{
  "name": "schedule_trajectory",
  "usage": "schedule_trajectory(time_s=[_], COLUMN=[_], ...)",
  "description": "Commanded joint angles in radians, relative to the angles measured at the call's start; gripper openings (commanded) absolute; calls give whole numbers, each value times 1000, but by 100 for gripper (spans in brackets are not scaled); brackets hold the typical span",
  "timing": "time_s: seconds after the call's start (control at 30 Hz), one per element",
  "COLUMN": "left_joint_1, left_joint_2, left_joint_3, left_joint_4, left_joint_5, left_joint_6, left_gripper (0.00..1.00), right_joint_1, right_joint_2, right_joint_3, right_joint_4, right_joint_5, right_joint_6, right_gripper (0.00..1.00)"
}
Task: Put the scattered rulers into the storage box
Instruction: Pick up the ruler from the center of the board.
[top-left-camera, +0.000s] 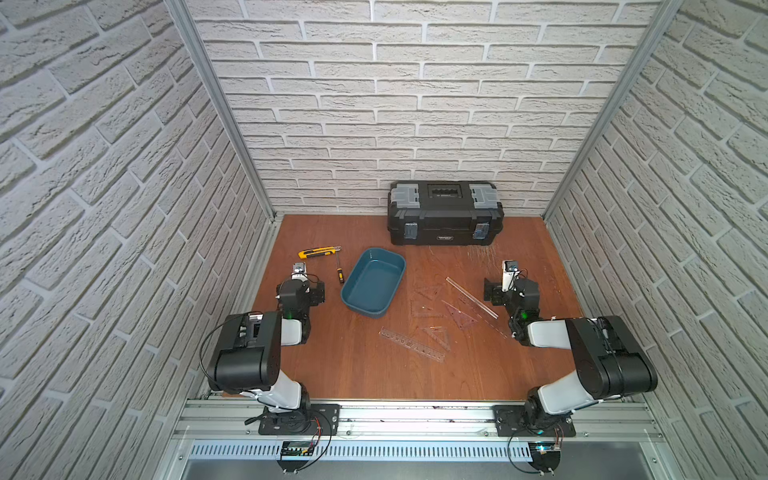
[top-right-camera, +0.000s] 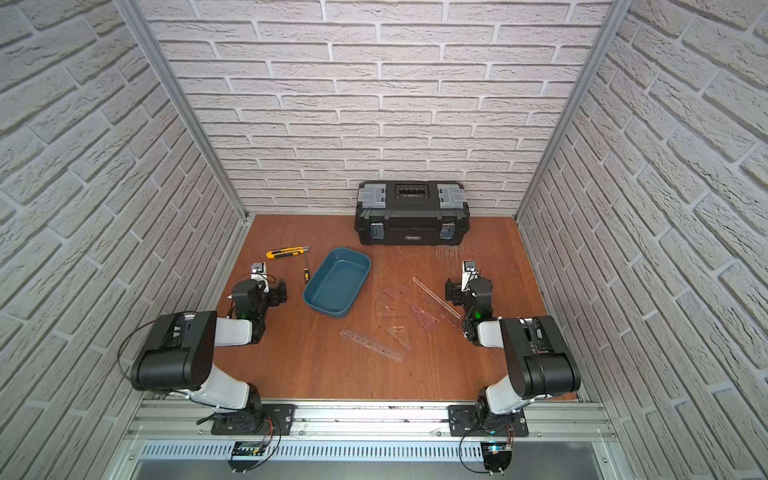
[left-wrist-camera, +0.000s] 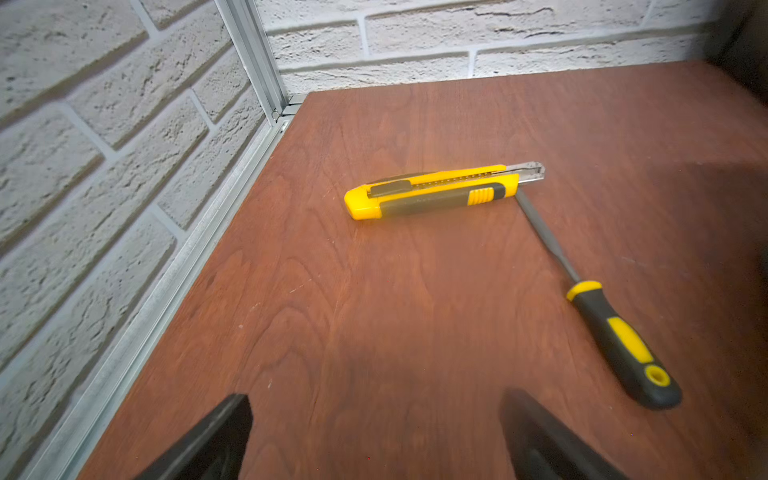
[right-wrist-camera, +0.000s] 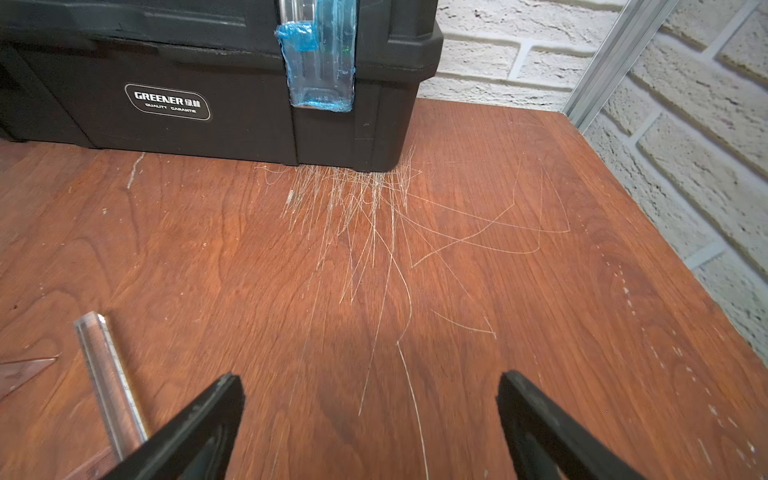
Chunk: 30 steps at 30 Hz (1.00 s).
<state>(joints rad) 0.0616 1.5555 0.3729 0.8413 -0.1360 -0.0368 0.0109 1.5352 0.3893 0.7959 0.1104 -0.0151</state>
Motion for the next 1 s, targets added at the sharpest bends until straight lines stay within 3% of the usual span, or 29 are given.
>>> schedule_trajectory(time_s=[0.0,0.97], left_joint_1=[0,3], left_joint_2=[-6,-15], left_joint_3=[12,7], left_joint_4=[40,41], left_joint_5=[8,6], left_joint_6=[6,1], left_gripper=[98,98], right_joint_1=[-6,-11], right_joint_2=[-20,-39], right_joint_3=[10,32], right_joint_4=[31,-13], right_joint_5=[-5,-12], right_joint_6=[4,7], right_gripper=[99,99])
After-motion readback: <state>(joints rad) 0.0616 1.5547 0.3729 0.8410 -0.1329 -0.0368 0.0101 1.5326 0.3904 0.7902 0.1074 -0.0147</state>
